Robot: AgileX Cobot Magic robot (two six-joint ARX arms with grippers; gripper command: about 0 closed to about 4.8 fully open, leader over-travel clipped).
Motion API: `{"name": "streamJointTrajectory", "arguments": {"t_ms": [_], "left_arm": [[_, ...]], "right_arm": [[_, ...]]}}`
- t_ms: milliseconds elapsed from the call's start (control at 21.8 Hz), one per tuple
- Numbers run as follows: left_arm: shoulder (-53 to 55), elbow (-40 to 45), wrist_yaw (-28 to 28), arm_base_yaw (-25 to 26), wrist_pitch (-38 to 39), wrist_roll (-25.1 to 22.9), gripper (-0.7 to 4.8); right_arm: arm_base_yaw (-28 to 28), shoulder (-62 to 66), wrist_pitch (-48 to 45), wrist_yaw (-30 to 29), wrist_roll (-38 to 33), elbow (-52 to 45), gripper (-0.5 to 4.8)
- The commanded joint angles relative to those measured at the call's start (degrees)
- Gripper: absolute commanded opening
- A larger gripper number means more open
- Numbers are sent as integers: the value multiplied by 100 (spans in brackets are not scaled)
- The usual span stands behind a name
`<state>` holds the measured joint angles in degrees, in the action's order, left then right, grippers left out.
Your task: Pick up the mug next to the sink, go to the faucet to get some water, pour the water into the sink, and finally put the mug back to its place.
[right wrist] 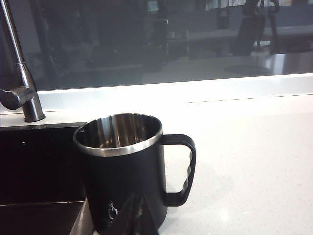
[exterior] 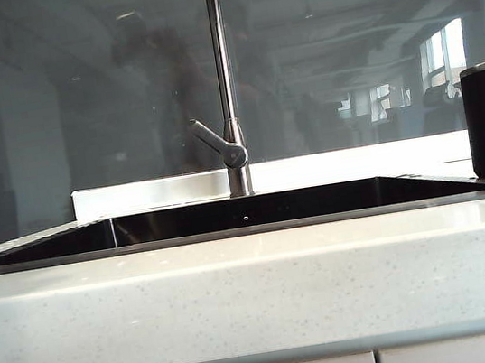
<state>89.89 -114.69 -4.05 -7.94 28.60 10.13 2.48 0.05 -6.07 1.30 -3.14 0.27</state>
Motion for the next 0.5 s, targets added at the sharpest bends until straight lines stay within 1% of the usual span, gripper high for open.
{"name": "streamJointTrajectory", "arguments": {"t_ms": [46,92,138,183,229,321,413,504], "left_arm": [[-365,-33,20,4,-214,35,219],[-417,-33,17,4,-195,35,89],[-529,-33,-87,4,-107,28,4],[-623,-31,-297,4,-2,37,-6],[-691,-31,-391,4,61,39,-6],[-894,-28,-404,4,168,39,-6],[-1178,-24,-326,-2,553,190,-6],[-1491,59,-638,0,940,232,-6]], "right_arm": [[-2,-15,-98,4,20,-20,-8],[-2,-15,-98,4,20,-20,-8],[-2,-15,-98,4,20,-20,-8],[-2,-15,-98,4,20,-20,-8],[-2,-15,-98,4,20,-20,-8],[-2,-15,-98,4,20,-20,-8],[-2,-15,-98,4,20,-20,-8],[-2,-15,-98,4,20,-20,-8]]}}
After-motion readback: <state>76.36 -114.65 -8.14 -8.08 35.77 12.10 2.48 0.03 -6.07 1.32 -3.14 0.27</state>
